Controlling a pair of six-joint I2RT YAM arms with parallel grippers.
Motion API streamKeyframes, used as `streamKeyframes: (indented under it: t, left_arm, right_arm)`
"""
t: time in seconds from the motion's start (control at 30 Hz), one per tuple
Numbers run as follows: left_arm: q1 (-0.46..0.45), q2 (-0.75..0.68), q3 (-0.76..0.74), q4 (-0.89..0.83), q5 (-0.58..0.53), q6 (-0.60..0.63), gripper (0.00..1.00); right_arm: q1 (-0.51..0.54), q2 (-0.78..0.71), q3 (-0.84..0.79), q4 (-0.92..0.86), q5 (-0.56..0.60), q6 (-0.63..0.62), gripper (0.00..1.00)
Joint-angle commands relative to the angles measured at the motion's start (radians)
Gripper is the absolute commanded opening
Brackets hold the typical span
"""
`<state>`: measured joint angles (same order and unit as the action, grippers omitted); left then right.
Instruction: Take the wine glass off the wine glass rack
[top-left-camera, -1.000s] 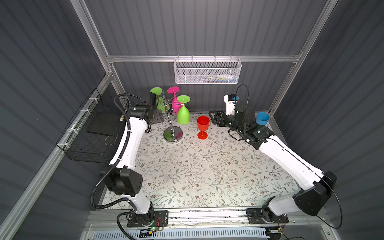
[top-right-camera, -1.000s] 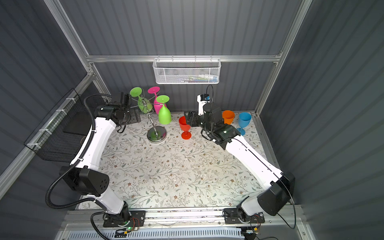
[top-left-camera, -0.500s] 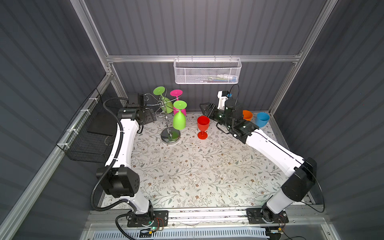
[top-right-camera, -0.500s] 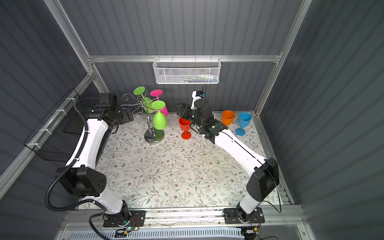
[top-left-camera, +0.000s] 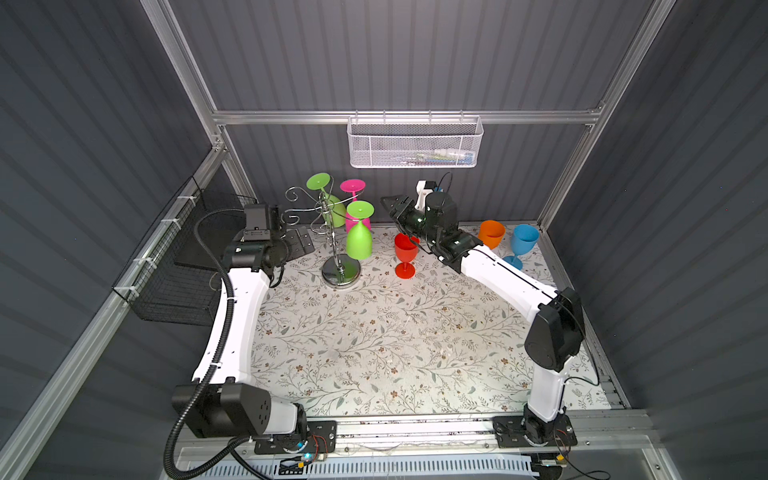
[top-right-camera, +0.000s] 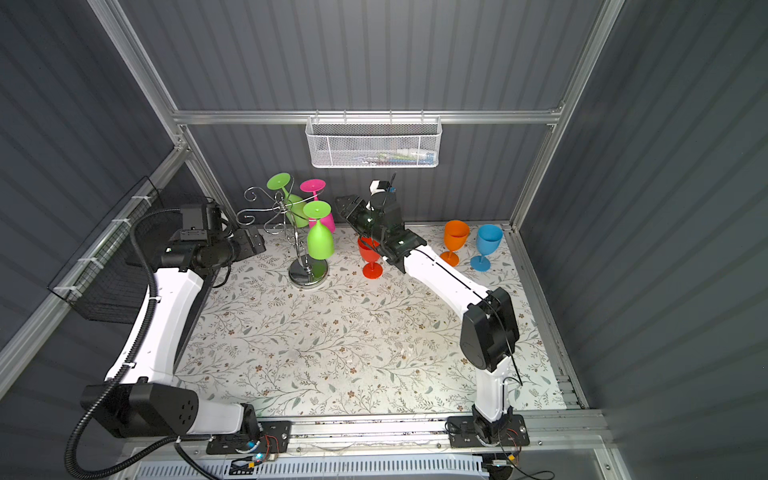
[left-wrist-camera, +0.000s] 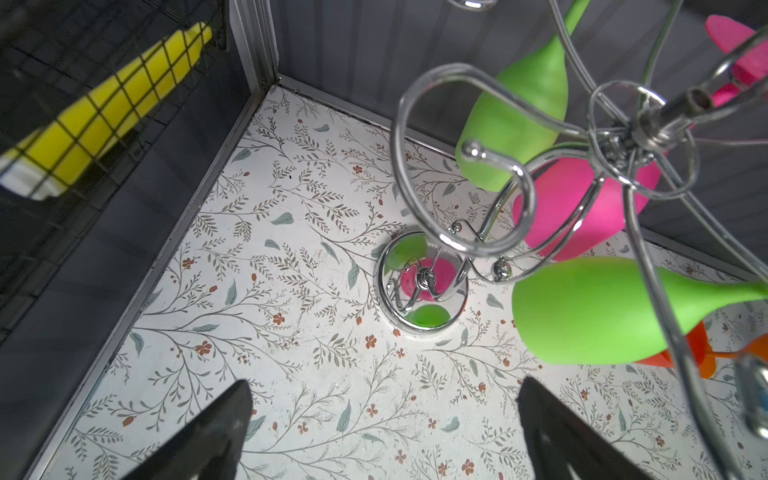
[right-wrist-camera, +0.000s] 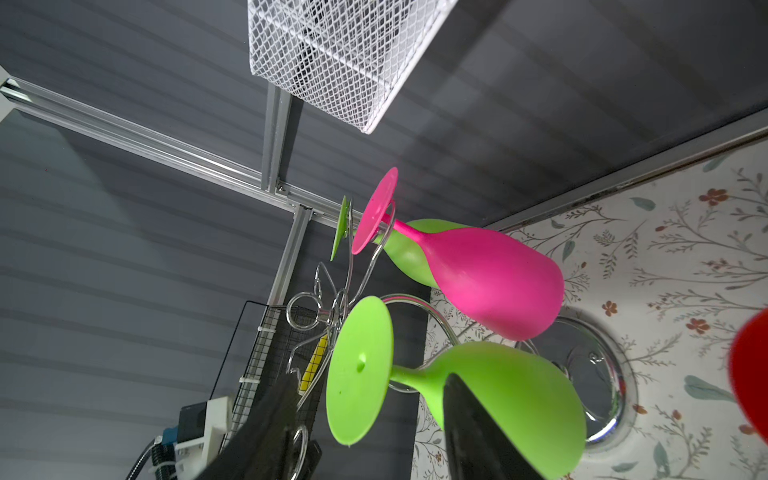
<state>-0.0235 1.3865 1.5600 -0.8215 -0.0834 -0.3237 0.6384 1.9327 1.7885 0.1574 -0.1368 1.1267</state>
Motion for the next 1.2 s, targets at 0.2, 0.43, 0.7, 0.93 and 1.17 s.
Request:
streamKeyframes:
  t: [0.2,0.43,0.7,0.93,1.17]
  left_arm:
    - [0.0,-0.093,-0.134,0.091,0.067,0.018,1.0]
    - [0.0,-0.138,-0.241,0.199,0.129,0.047,1.0]
    - [0.0,-0.193,-0.342,0.314,0.212,0.068,1.0]
    - [0.0,-0.221,-0.376,0.355,0.237,0.072,1.0]
    - [0.0,-0.23,-0.388,0.365,0.25,0.072,1.0]
  right_arm:
    - [0.005,0.065,0.086,0.03,-0.07,0.07,0.48]
    - [0.016,0.108,0.132,0.016,-0.083,0.081,0.42]
    - [0.03,0.121,0.146,0.004,-0.058,0.073,0.39]
    - [0.033,0.154,0.182,0.0,-0.068,0.094,0.3]
    - [0.041,0.17,0.207,-0.015,-0.066,0.091,0.25]
